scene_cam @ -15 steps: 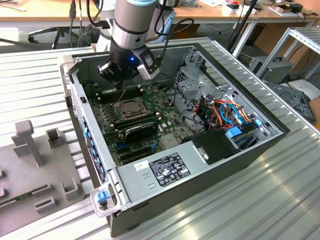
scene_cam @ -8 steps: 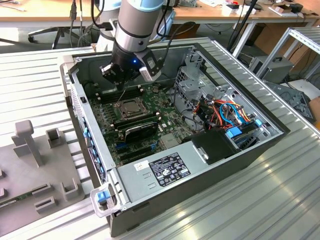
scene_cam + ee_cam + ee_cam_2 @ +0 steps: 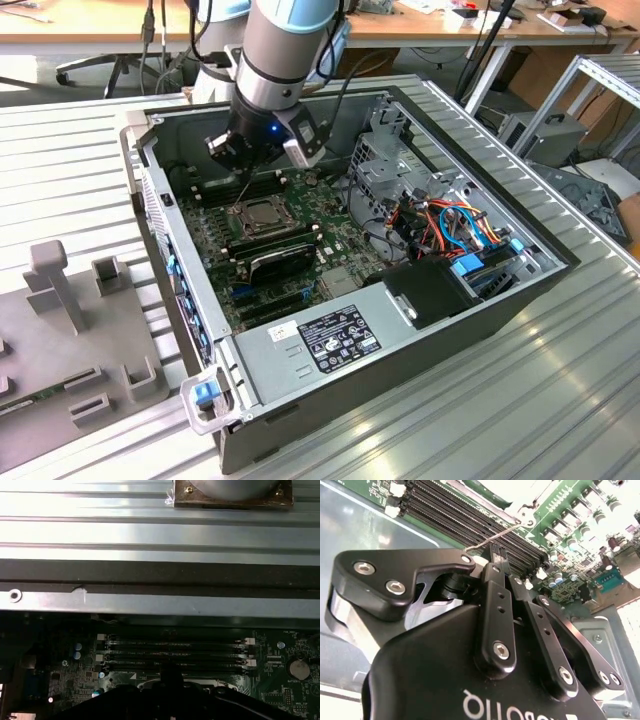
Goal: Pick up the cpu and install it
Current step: 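Install the first cpu locking lever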
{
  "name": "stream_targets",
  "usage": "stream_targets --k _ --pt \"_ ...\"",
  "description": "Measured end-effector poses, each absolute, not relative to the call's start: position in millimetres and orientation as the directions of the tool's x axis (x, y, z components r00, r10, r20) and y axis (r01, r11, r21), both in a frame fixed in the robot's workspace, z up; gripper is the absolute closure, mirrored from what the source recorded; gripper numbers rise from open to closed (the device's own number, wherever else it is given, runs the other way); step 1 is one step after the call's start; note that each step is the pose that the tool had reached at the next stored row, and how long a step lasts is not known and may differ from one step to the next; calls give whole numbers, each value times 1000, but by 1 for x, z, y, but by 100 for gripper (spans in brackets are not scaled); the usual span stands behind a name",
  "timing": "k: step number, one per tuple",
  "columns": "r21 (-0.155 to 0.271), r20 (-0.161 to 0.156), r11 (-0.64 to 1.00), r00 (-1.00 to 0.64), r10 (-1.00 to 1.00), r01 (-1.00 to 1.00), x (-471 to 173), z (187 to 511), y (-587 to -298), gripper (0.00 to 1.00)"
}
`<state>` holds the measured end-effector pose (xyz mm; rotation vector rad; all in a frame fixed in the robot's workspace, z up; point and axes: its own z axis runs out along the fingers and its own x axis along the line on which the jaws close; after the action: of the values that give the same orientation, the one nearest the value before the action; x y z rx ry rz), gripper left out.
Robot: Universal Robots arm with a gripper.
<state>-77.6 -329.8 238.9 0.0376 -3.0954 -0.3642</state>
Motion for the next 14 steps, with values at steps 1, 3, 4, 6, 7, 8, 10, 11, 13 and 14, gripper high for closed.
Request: stream_targets --k 1,3,4,6,7,8,10,11,13,14 --pt "232 22 972 -999 -27 -21 -77 238 -330 89" --pt "232 22 972 -999 -27 -21 -76 238 -330 89" --pt "232 22 972 -999 -27 -21 -76 238 -330 89" --pt "232 22 972 -999 -27 -21 -76 238 -330 89" --pt "232 22 972 -999 -27 -21 -75 237 -330 89" --pt "232 22 972 -999 -27 -21 -74 236 -330 89" --pt "232 22 972 -999 -27 -21 -72 234 -330 89" --pt "232 22 972 -999 -26 -21 -70 232 -330 89" --pt "232 22 972 -999 -26 -20 -68 231 -330 89" --pt "232 22 972 -999 -26 -20 -67 230 -330 89"
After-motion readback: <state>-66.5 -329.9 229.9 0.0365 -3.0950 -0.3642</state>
